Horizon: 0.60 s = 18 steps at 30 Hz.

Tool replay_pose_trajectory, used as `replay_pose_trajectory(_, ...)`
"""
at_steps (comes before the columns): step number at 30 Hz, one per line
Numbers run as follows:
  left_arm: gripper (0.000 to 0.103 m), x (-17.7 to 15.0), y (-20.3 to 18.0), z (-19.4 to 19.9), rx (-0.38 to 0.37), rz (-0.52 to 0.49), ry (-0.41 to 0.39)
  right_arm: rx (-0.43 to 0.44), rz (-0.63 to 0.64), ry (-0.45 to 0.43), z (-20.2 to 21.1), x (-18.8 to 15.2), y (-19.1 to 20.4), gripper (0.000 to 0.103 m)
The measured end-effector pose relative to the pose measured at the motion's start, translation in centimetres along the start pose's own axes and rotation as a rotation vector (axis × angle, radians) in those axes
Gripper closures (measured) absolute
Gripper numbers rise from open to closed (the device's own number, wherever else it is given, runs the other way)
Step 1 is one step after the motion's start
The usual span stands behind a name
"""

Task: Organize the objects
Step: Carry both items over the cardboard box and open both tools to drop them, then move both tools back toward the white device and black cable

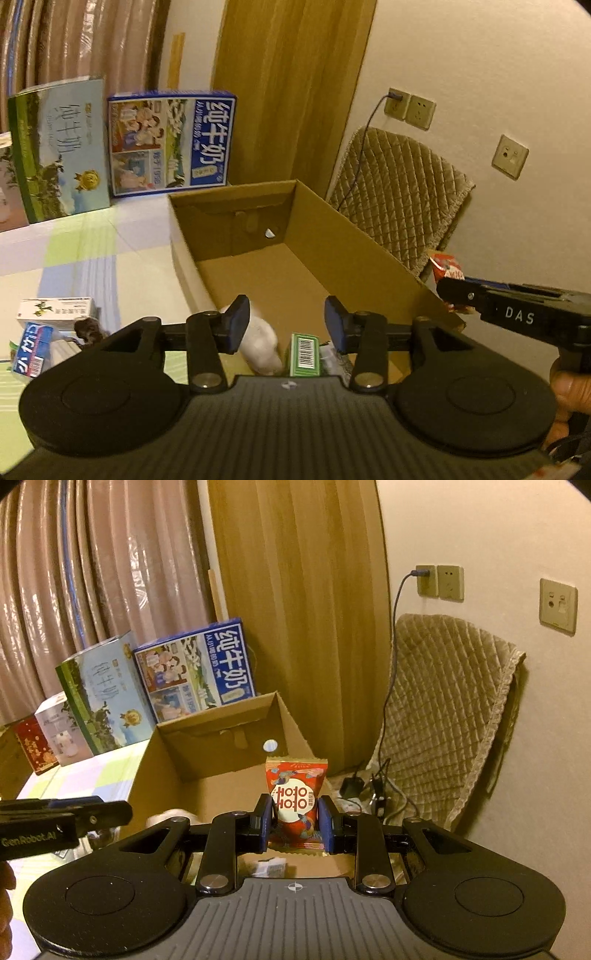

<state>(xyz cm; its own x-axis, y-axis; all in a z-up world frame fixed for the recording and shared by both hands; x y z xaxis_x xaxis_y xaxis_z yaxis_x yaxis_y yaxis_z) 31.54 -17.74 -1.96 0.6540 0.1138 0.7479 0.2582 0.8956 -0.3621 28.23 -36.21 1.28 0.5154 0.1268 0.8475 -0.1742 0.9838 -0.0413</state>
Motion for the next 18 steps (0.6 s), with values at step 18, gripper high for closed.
replay_pose_trajectory(18,0.031,0.6,4.6,1.9,0.076,0.056,-0.002,0.044,-0.029,-0.019,-1.5,1.4,0.8,0.042)
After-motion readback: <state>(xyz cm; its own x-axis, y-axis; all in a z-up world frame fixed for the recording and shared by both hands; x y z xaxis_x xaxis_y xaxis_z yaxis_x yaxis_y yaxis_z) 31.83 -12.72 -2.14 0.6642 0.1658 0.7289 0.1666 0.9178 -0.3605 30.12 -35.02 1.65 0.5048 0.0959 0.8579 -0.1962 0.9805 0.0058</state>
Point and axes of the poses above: each gripper's, at about its wrist camera, not at the fingertips, and z roughly against the way its jaws point, y to its left, x to its top, the point moved 9 cm from there along -z, roughly the way its jaws point, and after that the axes turned 13 degrees about z, right-handed, at the moved point
